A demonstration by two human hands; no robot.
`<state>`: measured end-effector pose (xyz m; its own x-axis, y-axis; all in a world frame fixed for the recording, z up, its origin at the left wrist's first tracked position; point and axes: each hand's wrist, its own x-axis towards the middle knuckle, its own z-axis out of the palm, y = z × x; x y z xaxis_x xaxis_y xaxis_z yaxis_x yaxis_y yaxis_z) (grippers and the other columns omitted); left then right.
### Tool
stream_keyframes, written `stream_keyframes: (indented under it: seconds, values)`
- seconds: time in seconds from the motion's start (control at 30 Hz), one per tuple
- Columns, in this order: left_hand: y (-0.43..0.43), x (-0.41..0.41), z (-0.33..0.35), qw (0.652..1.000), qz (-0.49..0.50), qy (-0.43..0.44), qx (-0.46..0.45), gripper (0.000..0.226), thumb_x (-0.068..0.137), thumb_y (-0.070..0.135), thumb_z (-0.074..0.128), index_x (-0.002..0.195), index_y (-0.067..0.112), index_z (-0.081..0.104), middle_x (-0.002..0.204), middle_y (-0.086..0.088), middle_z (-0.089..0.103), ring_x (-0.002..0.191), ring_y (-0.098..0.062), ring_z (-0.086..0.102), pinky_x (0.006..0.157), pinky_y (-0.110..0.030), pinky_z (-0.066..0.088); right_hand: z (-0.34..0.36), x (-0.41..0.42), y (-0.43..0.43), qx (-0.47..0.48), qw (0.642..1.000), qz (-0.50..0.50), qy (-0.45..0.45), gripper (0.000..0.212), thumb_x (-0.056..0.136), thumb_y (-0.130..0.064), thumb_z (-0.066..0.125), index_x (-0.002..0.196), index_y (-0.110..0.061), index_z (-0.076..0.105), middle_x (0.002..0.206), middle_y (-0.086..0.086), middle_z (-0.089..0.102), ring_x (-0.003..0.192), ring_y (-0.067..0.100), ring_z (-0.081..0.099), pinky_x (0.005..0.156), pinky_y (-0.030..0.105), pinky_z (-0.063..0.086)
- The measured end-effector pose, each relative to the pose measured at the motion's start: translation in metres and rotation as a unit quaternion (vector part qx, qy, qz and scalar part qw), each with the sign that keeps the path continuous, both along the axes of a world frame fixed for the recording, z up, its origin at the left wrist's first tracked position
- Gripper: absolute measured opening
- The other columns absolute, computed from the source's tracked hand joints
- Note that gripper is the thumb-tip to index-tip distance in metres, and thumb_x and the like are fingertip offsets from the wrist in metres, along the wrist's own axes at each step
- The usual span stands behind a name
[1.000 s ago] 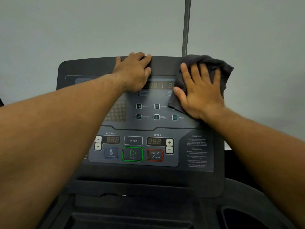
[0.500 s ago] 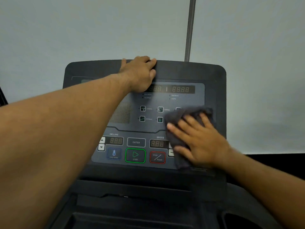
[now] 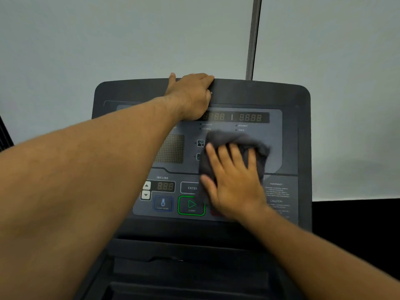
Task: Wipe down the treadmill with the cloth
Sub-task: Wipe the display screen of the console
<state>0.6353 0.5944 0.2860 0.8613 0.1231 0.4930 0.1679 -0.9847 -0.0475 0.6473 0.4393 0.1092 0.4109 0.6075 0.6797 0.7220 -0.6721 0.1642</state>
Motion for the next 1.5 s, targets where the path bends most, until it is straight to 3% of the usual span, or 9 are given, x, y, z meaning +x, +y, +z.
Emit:
stream_keyframes:
  seconds: [0.13, 0.27, 0.43, 0.63, 0.77, 0.9, 1.03, 1.27, 1.5]
  values:
    - [-0.003, -0.001, -0.001, 1.000, -0.005, 0.006, -0.005, 0.040, 0.101, 0.023, 0.028, 0.139, 0.017, 0.040, 0.135, 0.005, 0.047, 0.131, -0.022, 0.040, 0.115, -0.063, 0.003, -0.035, -0.009, -0.026, -0.101, 0.994, 0.047, -0.015, 0.067, 0.095, -0.057, 0.034, 0.152, -0.022, 0.027, 0.153, 0.004, 0.037, 0.143, 0.028, 0.026, 0.116, 0.055, 0.011]
    - [0.002, -0.002, -0.002, 1.000, -0.017, 0.006, 0.004, 0.041, 0.102, 0.023, 0.030, 0.142, 0.017, 0.036, 0.140, 0.005, 0.044, 0.134, -0.021, 0.036, 0.115, -0.064, 0.005, -0.012, 0.007, -0.035, -0.140, 0.987, 0.053, -0.054, 0.066, 0.093, -0.057, 0.037, 0.150, -0.023, 0.034, 0.148, 0.004, 0.044, 0.138, 0.027, 0.032, 0.113, 0.056, 0.015]
    - [0.006, 0.001, -0.003, 1.000, -0.024, -0.002, 0.004, 0.043, 0.102, 0.026, 0.028, 0.144, 0.018, 0.036, 0.148, 0.004, 0.039, 0.139, -0.021, 0.031, 0.115, -0.063, 0.005, 0.048, 0.042, -0.014, -0.082, 0.996, -0.008, -0.044, 0.068, 0.095, -0.058, 0.025, 0.152, -0.023, 0.026, 0.154, 0.007, 0.034, 0.143, 0.029, 0.026, 0.113, 0.060, 0.014]
    - [0.011, 0.000, 0.005, 0.999, -0.035, -0.007, -0.006, 0.041, 0.101, 0.024, 0.027, 0.139, 0.021, 0.044, 0.143, 0.006, 0.047, 0.132, -0.023, 0.041, 0.115, -0.060, 0.005, 0.093, 0.061, 0.018, 0.029, 0.998, -0.061, -0.011, 0.066, 0.097, -0.055, 0.020, 0.155, -0.026, 0.009, 0.162, 0.003, 0.015, 0.148, 0.024, 0.007, 0.116, 0.057, 0.000]
    - [0.020, -0.007, 0.008, 0.998, -0.065, 0.004, -0.006, 0.033, 0.100, 0.022, 0.028, 0.124, 0.021, 0.051, 0.124, 0.003, 0.058, 0.118, -0.024, 0.051, 0.116, -0.057, 0.008, 0.058, 0.031, 0.024, 0.072, 0.994, -0.078, 0.012, 0.066, 0.098, -0.052, 0.025, 0.155, -0.021, 0.012, 0.160, 0.007, 0.019, 0.147, 0.026, 0.012, 0.115, 0.057, 0.002]
    - [0.029, -0.012, -0.008, 0.996, -0.074, -0.016, 0.054, 0.041, 0.104, 0.028, 0.025, 0.140, 0.015, 0.039, 0.143, -0.003, 0.042, 0.135, -0.023, 0.036, 0.116, -0.056, 0.011, -0.006, -0.010, 0.006, 0.021, 0.998, -0.049, 0.030, 0.067, 0.095, -0.052, 0.033, 0.153, -0.019, 0.022, 0.154, 0.009, 0.032, 0.143, 0.030, 0.024, 0.115, 0.057, 0.008]
    - [0.052, -0.021, -0.016, 0.998, -0.023, -0.043, 0.046, 0.047, 0.103, 0.036, 0.023, 0.143, 0.014, 0.035, 0.149, -0.005, 0.037, 0.139, -0.024, 0.030, 0.116, -0.058, 0.015, -0.047, -0.026, -0.019, -0.080, 0.997, -0.004, 0.017, 0.067, 0.096, -0.055, 0.031, 0.152, -0.021, 0.024, 0.153, 0.005, 0.037, 0.140, 0.030, 0.032, 0.115, 0.056, 0.010]
    - [0.081, -0.032, -0.002, 0.999, 0.017, -0.020, -0.019, 0.028, 0.100, 0.034, 0.024, 0.107, 0.017, 0.045, 0.111, 0.000, 0.053, 0.112, -0.025, 0.049, 0.115, -0.060, 0.012, 0.021, 0.007, 0.021, -0.036, 0.999, -0.030, 0.005, 0.066, 0.094, -0.055, 0.030, 0.152, -0.024, 0.025, 0.153, 0.005, 0.036, 0.141, 0.029, 0.027, 0.111, 0.061, 0.013]
    - [0.083, -0.032, 0.005, 0.999, 0.031, 0.011, 0.003, 0.047, 0.102, 0.034, 0.023, 0.142, 0.014, 0.038, 0.145, -0.006, 0.044, 0.132, -0.029, 0.041, 0.116, -0.058, 0.008, 0.104, 0.044, 0.067, 0.074, 0.993, -0.087, 0.023, 0.066, 0.098, -0.056, 0.017, 0.155, -0.027, 0.000, 0.163, 0.001, 0.004, 0.149, 0.022, -0.002, 0.116, 0.057, -0.004]
